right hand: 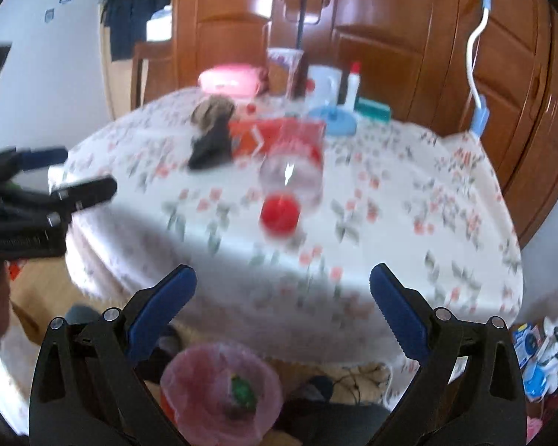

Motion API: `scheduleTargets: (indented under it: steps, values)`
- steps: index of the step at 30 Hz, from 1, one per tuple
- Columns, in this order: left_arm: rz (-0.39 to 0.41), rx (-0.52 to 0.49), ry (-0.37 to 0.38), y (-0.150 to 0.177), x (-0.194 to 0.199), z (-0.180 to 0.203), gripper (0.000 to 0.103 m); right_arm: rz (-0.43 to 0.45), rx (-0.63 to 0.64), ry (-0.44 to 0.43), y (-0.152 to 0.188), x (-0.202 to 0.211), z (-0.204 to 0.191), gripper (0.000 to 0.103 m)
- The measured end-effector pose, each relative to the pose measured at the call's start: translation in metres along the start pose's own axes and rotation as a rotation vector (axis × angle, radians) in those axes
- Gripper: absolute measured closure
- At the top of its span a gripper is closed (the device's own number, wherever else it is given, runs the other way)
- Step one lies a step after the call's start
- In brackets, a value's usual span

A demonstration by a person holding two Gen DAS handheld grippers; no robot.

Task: Collect trash
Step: 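Raise both tools back up to the table, then grasp the black mesh sponge with left tool while right tool grips the Coca-Cola bottle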

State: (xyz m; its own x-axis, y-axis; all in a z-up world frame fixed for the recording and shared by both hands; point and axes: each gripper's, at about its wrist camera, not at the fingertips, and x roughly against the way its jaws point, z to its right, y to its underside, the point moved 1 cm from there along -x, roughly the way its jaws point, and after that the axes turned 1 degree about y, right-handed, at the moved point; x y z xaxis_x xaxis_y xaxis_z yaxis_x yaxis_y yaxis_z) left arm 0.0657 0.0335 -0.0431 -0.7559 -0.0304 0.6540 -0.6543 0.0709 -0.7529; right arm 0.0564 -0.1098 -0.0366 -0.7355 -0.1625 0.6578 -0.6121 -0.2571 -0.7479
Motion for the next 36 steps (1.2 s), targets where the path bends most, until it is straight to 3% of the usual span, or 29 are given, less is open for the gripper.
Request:
scheduleTargets:
  steps: [9, 19, 27, 29, 32, 34, 36]
  values:
    - [-0.030, 0.020, 0.030, -0.041, -0.057, 0.002, 0.005, 0.001, -0.006, 0.032, -0.057, -0.045, 0.017, 0.006]
    - [-0.076, 0.021, 0.034, -0.055, -0.110, 0.008, 0.011, -0.047, -0.016, 0.017, -0.058, -0.074, 0.023, 0.006]
    - [-0.095, 0.014, 0.034, -0.056, -0.131, 0.009, 0.015, -0.058, -0.015, 0.006, -0.061, -0.086, 0.023, 0.006]
    - [-0.100, 0.012, 0.039, -0.057, -0.135, 0.009, 0.020, -0.065, -0.016, 0.000, -0.062, -0.089, 0.022, 0.006]
    - [-0.103, 0.018, 0.071, -0.055, -0.137, 0.008, 0.038, -0.069, -0.008, -0.003, -0.063, -0.092, 0.020, 0.006]
    - [-0.108, 0.022, 0.079, -0.054, -0.138, 0.006, 0.060, -0.068, -0.005, -0.007, -0.064, -0.094, 0.019, 0.006]
    - [-0.102, 0.033, 0.104, -0.053, -0.137, 0.003, 0.068, -0.069, -0.003, -0.008, -0.065, -0.095, 0.019, 0.006]
